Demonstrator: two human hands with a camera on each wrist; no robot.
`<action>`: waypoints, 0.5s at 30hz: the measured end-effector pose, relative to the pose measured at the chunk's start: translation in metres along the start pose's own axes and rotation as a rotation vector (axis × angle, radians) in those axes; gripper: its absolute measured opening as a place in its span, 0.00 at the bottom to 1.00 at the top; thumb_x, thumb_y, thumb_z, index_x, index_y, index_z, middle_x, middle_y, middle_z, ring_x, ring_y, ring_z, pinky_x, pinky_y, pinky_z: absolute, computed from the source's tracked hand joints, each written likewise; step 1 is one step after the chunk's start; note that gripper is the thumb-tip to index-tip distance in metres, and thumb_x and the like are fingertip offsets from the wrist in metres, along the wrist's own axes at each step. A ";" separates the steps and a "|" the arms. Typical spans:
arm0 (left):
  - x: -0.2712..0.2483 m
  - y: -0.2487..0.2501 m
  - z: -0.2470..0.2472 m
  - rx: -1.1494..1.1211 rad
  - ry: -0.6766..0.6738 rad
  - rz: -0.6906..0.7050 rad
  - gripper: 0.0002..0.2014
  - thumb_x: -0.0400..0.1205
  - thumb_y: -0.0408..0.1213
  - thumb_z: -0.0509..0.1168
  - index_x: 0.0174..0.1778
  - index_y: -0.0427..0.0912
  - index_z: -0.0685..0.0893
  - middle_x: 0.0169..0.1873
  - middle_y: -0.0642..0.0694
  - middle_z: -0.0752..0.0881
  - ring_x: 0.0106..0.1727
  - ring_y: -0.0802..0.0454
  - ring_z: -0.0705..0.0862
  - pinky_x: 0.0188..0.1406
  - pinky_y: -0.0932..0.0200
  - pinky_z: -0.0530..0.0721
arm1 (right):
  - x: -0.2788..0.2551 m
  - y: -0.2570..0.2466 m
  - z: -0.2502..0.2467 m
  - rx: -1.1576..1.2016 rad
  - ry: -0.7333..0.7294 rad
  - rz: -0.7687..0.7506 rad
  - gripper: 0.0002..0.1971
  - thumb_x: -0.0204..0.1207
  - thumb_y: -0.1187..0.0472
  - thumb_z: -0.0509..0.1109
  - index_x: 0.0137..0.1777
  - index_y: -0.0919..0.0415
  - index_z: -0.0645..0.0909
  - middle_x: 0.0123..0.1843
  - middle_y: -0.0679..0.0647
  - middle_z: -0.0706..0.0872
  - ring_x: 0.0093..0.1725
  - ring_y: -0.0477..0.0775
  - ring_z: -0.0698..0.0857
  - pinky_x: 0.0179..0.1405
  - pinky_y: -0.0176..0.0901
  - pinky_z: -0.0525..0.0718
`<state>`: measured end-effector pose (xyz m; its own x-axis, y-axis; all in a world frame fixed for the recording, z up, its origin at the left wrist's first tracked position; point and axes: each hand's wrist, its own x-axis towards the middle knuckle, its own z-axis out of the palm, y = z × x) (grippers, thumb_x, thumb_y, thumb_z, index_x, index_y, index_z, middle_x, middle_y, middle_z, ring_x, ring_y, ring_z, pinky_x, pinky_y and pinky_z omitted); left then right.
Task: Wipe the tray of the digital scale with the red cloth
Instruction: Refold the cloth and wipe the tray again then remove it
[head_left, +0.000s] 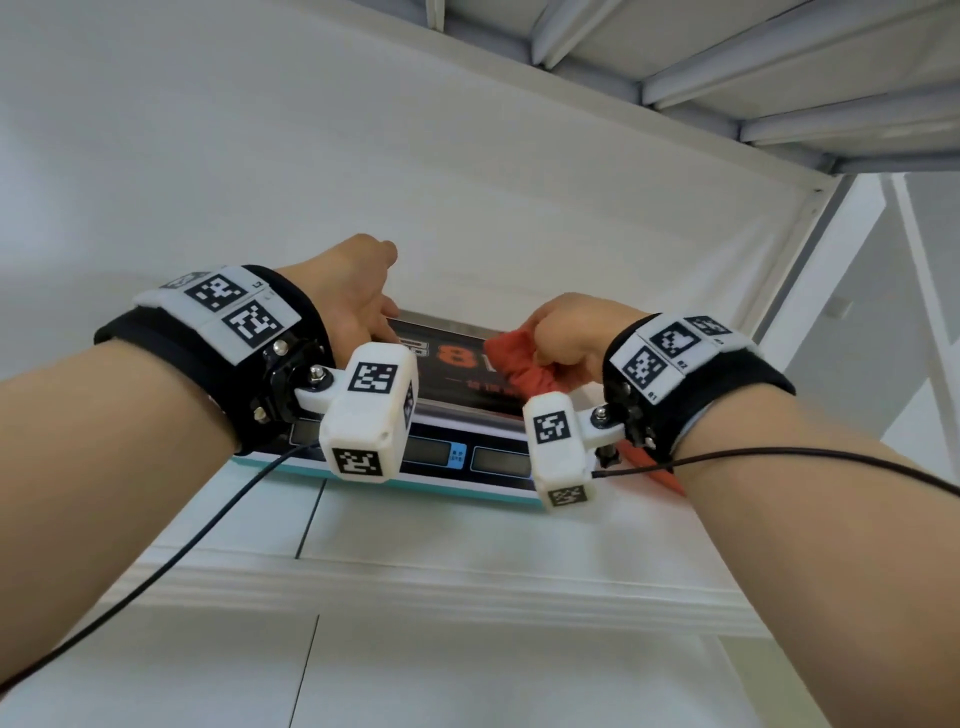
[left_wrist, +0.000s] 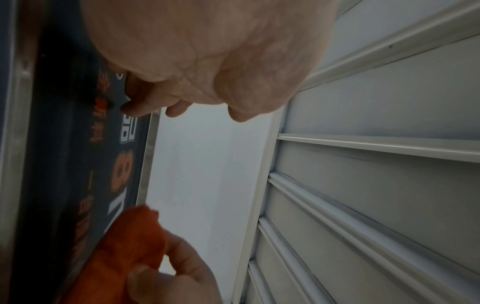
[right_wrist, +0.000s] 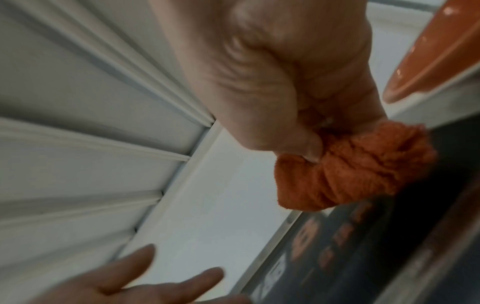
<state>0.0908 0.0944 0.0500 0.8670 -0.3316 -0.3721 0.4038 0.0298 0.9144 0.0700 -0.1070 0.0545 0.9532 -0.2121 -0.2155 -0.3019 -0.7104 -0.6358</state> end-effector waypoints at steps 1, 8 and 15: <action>-0.002 0.001 -0.003 -0.006 0.004 0.006 0.36 0.87 0.61 0.43 0.86 0.43 0.47 0.83 0.31 0.54 0.82 0.28 0.51 0.68 0.23 0.58 | 0.000 0.002 -0.002 -0.007 0.032 -0.011 0.06 0.79 0.68 0.70 0.54 0.65 0.85 0.45 0.58 0.89 0.42 0.55 0.89 0.47 0.47 0.89; -0.006 0.002 -0.023 -0.017 0.031 -0.014 0.37 0.86 0.61 0.43 0.86 0.39 0.47 0.81 0.26 0.56 0.81 0.26 0.55 0.64 0.22 0.62 | 0.003 -0.005 0.016 0.027 -0.050 -0.105 0.04 0.79 0.67 0.72 0.51 0.66 0.86 0.36 0.52 0.87 0.28 0.44 0.88 0.29 0.35 0.88; -0.005 0.003 -0.026 -0.081 0.013 -0.035 0.38 0.87 0.60 0.42 0.85 0.35 0.47 0.82 0.26 0.55 0.83 0.32 0.52 0.73 0.29 0.52 | -0.008 -0.029 0.026 -0.152 -0.169 -0.223 0.14 0.81 0.74 0.66 0.62 0.65 0.85 0.40 0.53 0.88 0.34 0.48 0.86 0.34 0.38 0.88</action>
<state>0.0956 0.1207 0.0507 0.8555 -0.3219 -0.4057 0.4555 0.0951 0.8851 0.0707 -0.0674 0.0549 0.9751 0.0661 -0.2115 -0.0671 -0.8216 -0.5662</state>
